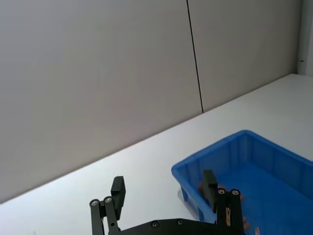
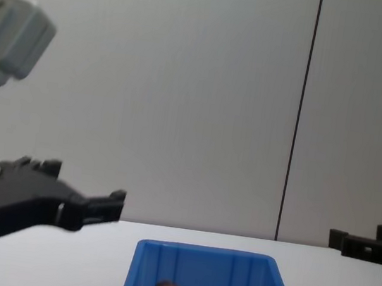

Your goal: Pick up the two dolls from the table and place them into the box.

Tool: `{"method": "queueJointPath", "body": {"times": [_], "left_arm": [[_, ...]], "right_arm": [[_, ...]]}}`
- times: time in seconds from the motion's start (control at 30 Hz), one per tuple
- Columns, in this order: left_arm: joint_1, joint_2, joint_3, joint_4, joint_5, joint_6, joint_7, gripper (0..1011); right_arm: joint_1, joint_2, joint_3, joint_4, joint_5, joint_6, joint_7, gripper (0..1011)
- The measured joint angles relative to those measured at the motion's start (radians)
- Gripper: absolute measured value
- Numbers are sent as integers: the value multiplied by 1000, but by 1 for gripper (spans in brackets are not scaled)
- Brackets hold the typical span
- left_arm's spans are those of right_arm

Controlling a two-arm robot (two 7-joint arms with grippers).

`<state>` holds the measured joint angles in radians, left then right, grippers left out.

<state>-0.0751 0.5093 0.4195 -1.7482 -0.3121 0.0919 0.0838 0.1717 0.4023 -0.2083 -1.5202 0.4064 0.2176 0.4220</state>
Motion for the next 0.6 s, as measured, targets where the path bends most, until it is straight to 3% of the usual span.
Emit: {"method": "queueJointPath", "body": {"times": [0.27,0.6], "left_arm": [[49,39,-12,-3,-57,-16,-12,1001],[69,60,-23,42,-100,-49,-97,1001]], "right_arm": [[-1,2,1,-1,1,0,1,1001],[-2,2,2,-2,1,0,1,1001]]}}
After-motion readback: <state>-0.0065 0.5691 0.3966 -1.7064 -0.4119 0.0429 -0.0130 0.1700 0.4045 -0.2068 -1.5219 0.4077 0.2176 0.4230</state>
